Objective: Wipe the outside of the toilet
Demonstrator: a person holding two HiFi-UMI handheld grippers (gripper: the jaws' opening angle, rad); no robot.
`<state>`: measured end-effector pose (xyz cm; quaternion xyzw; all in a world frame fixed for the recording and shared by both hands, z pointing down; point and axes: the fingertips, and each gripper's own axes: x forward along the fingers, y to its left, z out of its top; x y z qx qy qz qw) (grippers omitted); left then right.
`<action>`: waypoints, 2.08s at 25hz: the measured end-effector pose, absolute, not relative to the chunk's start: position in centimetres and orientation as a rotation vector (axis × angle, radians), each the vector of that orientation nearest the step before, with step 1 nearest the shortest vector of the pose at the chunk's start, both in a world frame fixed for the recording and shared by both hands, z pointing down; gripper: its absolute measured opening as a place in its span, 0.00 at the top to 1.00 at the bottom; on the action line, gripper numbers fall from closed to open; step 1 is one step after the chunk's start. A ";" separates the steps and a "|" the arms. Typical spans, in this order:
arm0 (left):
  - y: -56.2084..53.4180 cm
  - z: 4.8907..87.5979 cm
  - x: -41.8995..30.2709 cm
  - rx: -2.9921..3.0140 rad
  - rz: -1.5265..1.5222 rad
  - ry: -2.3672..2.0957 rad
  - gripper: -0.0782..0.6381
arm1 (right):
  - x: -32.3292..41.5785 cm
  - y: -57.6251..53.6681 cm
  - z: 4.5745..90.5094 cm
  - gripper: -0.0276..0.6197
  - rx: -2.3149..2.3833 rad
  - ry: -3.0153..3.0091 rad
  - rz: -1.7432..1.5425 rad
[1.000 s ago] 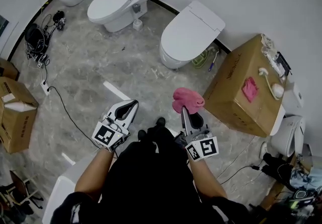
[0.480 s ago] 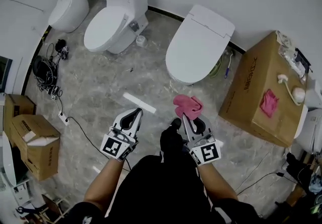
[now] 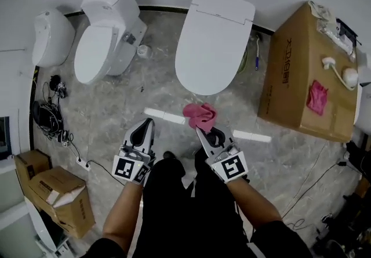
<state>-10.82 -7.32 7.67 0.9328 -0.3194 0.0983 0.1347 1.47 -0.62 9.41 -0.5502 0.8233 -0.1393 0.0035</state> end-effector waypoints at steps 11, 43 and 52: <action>-17.2 19.0 -12.8 2.829 0.389 -0.608 0.87 | -5.2 -6.7 22.0 0.84 -2.052 2.508 -0.643; -18.6 41.1 -16.5 2.728 0.544 -0.027 0.87 | -3.3 -20.7 51.9 0.84 -2.535 1.934 -0.847; -15.0 40.6 -12.7 2.720 0.548 0.024 0.87 | -1.5 -15.6 53.2 0.85 -2.516 1.923 -1.032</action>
